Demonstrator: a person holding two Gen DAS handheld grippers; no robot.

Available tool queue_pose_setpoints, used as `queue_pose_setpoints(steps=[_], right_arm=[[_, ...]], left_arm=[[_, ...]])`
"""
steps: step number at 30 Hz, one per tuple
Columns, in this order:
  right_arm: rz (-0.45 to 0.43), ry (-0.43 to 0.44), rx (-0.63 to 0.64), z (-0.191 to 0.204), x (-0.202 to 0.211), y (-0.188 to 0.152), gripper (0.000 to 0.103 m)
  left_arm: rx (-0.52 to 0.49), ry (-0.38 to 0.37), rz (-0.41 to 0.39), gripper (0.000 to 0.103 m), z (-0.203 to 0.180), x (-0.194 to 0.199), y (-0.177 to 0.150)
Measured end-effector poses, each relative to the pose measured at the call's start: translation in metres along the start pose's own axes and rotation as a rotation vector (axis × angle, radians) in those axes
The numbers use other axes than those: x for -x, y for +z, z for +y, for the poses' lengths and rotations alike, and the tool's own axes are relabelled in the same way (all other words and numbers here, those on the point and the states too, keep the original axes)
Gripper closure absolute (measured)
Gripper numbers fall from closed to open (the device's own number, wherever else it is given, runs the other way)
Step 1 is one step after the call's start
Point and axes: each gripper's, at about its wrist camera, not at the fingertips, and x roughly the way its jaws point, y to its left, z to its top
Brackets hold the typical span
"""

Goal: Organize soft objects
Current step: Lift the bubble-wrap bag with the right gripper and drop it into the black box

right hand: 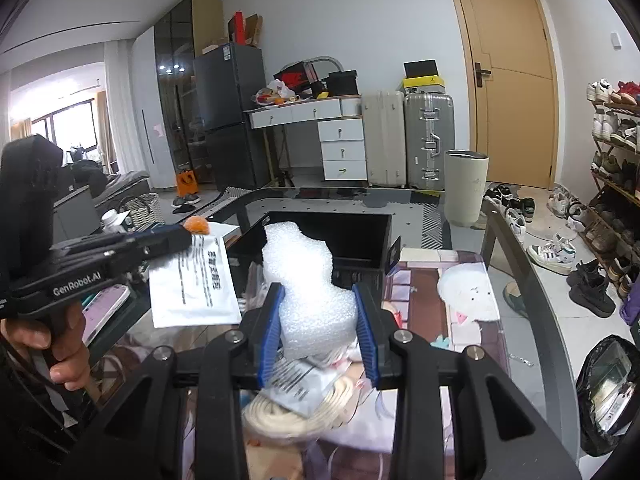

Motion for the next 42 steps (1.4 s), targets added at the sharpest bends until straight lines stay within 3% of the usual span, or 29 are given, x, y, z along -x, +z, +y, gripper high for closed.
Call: queue_pose_setpoints(steps=[18, 35, 37, 39, 42], right_arm=[[0.036, -0.05, 0.041, -0.015, -0.056, 0.034, 0.069], [0.126, -0.062, 0.074, -0.018, -0.111, 0.035, 0.069], [0.135, -0.048, 0.086, -0.015, -0.114, 0.034, 0.068], [0.131, -0.053, 0.095, -0.014, -0.113, 0.036, 0.046], [0.119, -0.072, 0.107, -0.015, -0.101, 0.034, 0.043]], left_arm=[[0.02, 0.062, -0.08, 0.096, 0.016, -0.048, 0.057], [-0.021, 0.114, -0.03, 0.096, 0.031, -0.122, 0.071], [-0.029, 0.113, -0.023, 0.096, 0.031, -0.129, 0.07], [-0.033, 0.102, -0.007, 0.095, 0.031, -0.136, 0.068], [-0.046, 0.107, 0.011, 0.087, 0.027, -0.138, 0.063]])
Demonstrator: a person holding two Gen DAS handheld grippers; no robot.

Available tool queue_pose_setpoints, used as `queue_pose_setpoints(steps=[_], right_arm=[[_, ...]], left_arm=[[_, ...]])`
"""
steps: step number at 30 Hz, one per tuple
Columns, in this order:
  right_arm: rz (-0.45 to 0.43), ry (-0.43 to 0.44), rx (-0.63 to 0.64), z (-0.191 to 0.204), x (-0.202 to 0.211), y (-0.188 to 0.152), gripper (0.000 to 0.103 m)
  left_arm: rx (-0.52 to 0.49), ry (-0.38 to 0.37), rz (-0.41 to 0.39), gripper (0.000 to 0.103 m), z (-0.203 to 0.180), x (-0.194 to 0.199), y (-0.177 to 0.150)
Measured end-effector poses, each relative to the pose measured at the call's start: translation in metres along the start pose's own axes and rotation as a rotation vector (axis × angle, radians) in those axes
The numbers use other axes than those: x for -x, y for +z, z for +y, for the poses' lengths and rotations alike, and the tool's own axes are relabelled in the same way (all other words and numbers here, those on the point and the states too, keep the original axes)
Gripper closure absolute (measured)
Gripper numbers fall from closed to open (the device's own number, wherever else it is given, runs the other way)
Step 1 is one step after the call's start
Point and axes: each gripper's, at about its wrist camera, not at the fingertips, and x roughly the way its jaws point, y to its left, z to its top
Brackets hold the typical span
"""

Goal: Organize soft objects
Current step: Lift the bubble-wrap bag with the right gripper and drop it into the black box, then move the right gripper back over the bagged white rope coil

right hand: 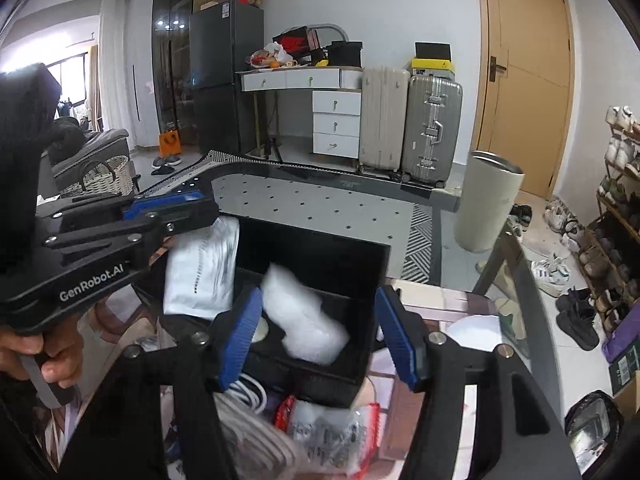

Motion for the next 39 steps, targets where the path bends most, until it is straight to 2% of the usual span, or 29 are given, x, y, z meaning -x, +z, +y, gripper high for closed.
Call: queue_pose_setpoints(steps=[2, 4, 5, 6, 7, 9, 10, 12, 13, 20, 28, 33, 39], right_arm=[[0.006, -0.001, -0.012, -0.003, 0.007, -0.002, 0.042], [0.01, -0.011, -0.032, -0.008, 0.017, -0.006, 0.038], [0.013, -0.016, -0.043, -0.01, 0.021, -0.007, 0.027], [0.012, -0.014, -0.056, -0.012, 0.029, -0.011, 0.019], [0.005, -0.008, -0.068, -0.012, 0.035, -0.014, 0.017], [0.0, 0.007, -0.084, -0.012, 0.045, -0.02, 0.014], [0.0, 0.005, -0.089, -0.013, 0.049, -0.023, 0.012], [-0.006, -0.009, -0.1, -0.012, 0.055, -0.027, 0.001], [-0.015, -0.016, -0.107, -0.012, 0.059, -0.03, 0.0], [0.001, -0.008, -0.116, -0.009, 0.065, -0.034, 0.0], [0.032, 0.004, -0.112, -0.001, 0.065, -0.044, 0.0], [0.057, 0.004, -0.112, 0.001, 0.065, -0.049, 0.0], [0.103, 0.038, -0.129, 0.009, 0.065, -0.063, 0.0]], left_arm=[[0.002, 0.002, 0.009, 0.074, 0.0, 0.001, -0.003], [0.011, -0.002, 0.023, 0.054, 0.002, 0.004, -0.006], [0.011, 0.0, 0.028, 0.048, 0.001, 0.006, -0.007], [0.008, 0.002, 0.032, 0.03, 0.001, 0.01, -0.009], [0.007, 0.005, 0.035, 0.009, 0.0, 0.014, -0.012], [0.011, 0.021, 0.047, 0.001, -0.001, 0.022, -0.016], [0.018, 0.024, 0.044, 0.001, -0.002, 0.027, -0.019], [0.024, 0.025, 0.02, 0.001, -0.002, 0.039, -0.024], [0.025, 0.024, 0.016, 0.001, -0.003, 0.044, -0.028], [0.029, 0.035, 0.046, 0.0, -0.005, 0.072, -0.055], [0.028, 0.024, 0.07, 0.0, -0.006, 0.088, -0.069], [0.028, 0.013, 0.075, 0.0, -0.008, 0.092, -0.072], [0.006, 0.005, 0.116, 0.0, -0.009, 0.091, -0.088]])
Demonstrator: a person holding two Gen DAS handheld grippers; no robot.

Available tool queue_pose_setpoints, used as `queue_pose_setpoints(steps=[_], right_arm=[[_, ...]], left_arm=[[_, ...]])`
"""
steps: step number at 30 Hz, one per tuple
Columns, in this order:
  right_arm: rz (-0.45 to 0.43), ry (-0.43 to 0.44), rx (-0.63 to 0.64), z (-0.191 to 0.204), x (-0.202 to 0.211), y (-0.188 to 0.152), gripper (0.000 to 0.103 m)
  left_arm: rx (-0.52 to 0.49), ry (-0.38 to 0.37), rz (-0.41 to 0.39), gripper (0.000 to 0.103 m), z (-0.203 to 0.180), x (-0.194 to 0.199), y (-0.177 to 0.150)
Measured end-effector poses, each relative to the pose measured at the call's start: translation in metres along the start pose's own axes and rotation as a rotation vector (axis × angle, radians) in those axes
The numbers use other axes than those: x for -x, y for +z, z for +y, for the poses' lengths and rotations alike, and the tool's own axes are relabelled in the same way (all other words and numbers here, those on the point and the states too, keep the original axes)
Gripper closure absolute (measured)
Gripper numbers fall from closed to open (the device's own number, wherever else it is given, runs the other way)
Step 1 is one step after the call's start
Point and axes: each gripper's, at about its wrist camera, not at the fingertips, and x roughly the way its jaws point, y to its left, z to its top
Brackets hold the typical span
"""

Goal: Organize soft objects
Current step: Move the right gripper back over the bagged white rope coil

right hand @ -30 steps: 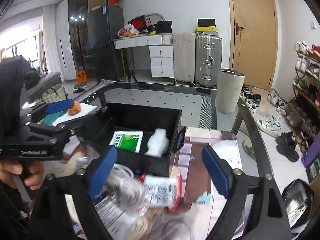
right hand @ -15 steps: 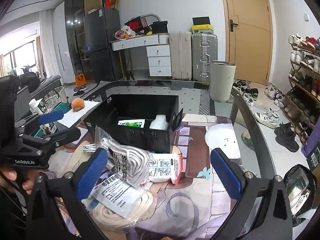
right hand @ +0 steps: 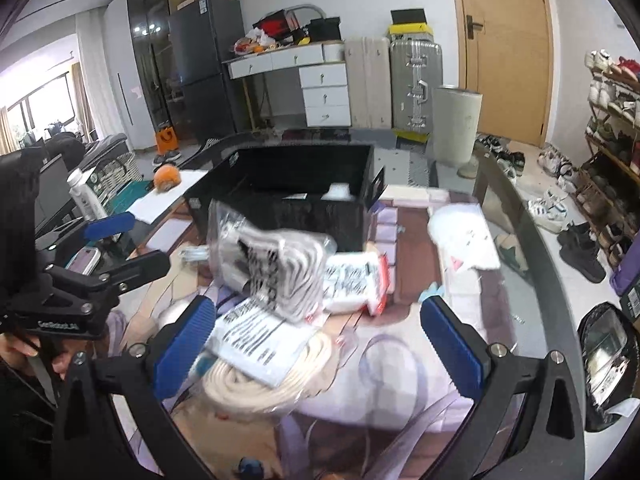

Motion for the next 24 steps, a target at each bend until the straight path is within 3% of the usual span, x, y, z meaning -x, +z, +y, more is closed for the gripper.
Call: queue_pose_setpoints(steps=[24], right_arm=[[0.137, 0.084, -0.035, 0.013, -0.023, -0.036, 0.0]], left_arm=[[0.02, -0.029, 0.089, 0.0, 0.002, -0.006, -0.034]])
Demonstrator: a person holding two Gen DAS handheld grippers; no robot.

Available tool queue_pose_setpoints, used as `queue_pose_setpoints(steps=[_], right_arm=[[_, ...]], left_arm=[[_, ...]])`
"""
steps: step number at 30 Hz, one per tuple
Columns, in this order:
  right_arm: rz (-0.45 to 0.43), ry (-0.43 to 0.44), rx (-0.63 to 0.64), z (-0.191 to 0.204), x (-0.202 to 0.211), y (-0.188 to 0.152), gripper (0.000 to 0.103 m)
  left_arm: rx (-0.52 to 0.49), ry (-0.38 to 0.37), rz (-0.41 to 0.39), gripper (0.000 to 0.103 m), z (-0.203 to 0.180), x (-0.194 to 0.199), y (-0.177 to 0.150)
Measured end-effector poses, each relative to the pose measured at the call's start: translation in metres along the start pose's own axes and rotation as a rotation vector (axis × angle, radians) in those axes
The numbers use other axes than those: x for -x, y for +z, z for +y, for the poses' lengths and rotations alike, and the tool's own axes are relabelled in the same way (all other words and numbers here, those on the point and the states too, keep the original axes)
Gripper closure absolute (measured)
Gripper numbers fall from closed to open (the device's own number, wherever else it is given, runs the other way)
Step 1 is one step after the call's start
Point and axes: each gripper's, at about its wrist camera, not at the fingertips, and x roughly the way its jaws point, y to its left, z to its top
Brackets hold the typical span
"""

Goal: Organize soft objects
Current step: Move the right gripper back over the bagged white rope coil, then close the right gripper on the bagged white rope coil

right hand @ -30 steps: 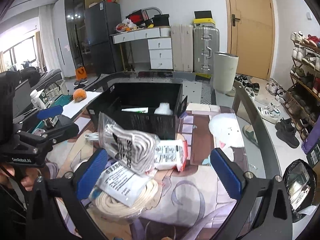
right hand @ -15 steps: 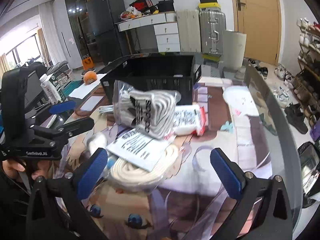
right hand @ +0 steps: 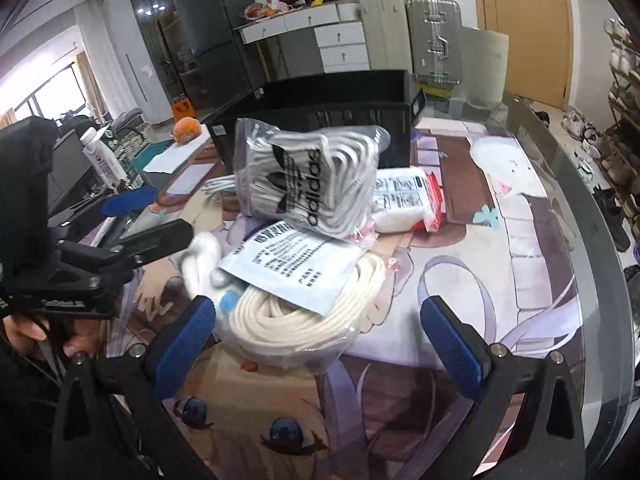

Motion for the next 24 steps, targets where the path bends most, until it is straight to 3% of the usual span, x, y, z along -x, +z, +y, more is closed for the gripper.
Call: queue_pose_setpoints(steps=[13, 17, 19, 20, 24], right_arm=[[0.025, -0.067, -0.015, -0.0099, -0.0037, 0.0009, 0.001], [0.024, -0.06, 0.005, -0.0071, -0.0037, 0.0025, 0.018], [0.029, -0.048, 0.019, -0.0055, -0.0024, 0.0019, 0.031], [0.029, -0.049, 0.024, -0.0049, -0.0015, 0.0014, 0.043], [0.02, -0.036, 0.032, -0.0051, 0.0029, -0.0031, 0.056]], left_arm=[[-0.024, -0.002, 0.018, 0.0, -0.004, -0.0038, -0.0009], [-0.012, -0.003, 0.025, 0.0, -0.0028, -0.005, -0.0009], [-0.011, -0.002, 0.024, 0.0, -0.0024, -0.005, -0.0012], [-0.012, -0.001, 0.024, 0.0, -0.0031, -0.0051, -0.0012], [-0.02, 0.008, 0.024, 0.0, -0.0046, -0.0042, -0.002]])
